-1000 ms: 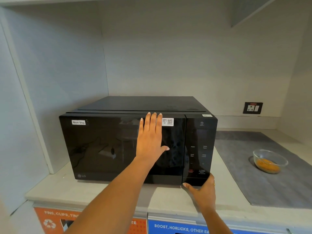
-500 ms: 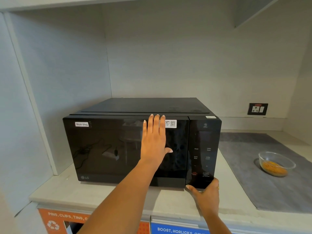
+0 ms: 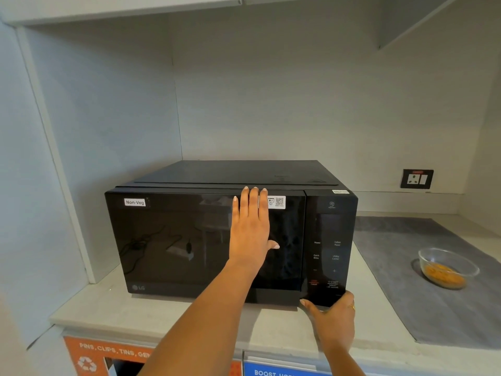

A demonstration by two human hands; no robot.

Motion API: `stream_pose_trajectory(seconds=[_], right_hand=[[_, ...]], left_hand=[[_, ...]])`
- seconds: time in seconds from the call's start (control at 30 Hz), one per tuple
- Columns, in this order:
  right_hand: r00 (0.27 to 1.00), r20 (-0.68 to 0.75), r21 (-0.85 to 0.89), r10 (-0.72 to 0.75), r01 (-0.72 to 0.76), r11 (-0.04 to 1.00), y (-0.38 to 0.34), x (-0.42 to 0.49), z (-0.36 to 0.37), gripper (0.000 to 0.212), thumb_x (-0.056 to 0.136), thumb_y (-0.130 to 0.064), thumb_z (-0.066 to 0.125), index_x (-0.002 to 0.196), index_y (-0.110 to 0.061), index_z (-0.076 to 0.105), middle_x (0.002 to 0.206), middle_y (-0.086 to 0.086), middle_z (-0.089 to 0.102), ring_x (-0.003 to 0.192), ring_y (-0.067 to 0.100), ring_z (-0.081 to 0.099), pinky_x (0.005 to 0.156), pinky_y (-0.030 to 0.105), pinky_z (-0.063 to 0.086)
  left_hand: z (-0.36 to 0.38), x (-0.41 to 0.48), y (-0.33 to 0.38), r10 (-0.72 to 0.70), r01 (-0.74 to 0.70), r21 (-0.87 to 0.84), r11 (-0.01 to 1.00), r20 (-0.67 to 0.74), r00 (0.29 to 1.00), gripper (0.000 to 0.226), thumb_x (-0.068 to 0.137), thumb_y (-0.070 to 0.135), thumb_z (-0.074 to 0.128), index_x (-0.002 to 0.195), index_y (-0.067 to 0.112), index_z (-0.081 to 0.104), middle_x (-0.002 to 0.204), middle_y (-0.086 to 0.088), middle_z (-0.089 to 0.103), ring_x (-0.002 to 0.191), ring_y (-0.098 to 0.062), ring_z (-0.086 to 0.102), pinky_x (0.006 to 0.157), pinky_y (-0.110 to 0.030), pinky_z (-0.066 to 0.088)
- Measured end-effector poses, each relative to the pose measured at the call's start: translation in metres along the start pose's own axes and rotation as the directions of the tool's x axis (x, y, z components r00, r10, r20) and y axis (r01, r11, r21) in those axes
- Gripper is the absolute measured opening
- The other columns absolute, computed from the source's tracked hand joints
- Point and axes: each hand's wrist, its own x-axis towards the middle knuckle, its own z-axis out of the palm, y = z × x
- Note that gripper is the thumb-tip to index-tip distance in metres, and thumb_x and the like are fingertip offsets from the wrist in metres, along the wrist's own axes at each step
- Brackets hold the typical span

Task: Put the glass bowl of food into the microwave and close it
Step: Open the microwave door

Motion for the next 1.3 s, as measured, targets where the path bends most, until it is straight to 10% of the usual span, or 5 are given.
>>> stream_pose_trajectory(seconds=[0.93,1.1,1.3], right_hand=[[0.996,0.045,-0.002,0.076,-0.076,0.997,-0.014,-0.017,-0.016,0.082,0.067,-0.027,0.079,0.132,-0.006,0.034,0.135,0.019,0.046,0.124,0.037,0.043,0.100,0.047,0.041],[0.999,-0.015,0.139,0.040,-0.037,0.990,-0.028,-0.041,-0.025,0.048,0.085,-0.021,0.061,0.125,-0.002,0.043,0.129,0.021,0.051,0.119,0.036,0.048,0.098,0.045,0.043],[0.963,0.260,0.226,-0.068,0.008,0.974,-0.049,-0.080,-0.028,0.032,0.095,-0.017,0.041,0.124,-0.006,0.047,0.127,0.017,0.056,0.116,0.032,0.052,0.100,0.040,0.041]], left_hand=[[-0.022,-0.023,0.001,-0.006,0.006,-0.007,1.000,0.038,0.999,0.116,0.069,0.061,0.065,0.145,0.006,-0.003,0.156,-0.016,0.011,0.144,-0.035,0.001,0.112,-0.044,-0.003],[-0.033,-0.036,-0.002,-0.010,0.013,-0.052,0.999,0.055,0.998,0.117,0.066,0.065,0.065,0.145,0.008,0.000,0.156,-0.014,0.011,0.145,-0.033,0.001,0.114,-0.047,0.003],[-0.054,-0.061,-0.017,0.024,-0.020,-0.112,0.993,0.030,0.999,0.109,0.069,0.079,0.042,0.146,0.012,0.004,0.157,-0.009,0.011,0.145,-0.027,0.001,0.114,-0.053,0.010]])
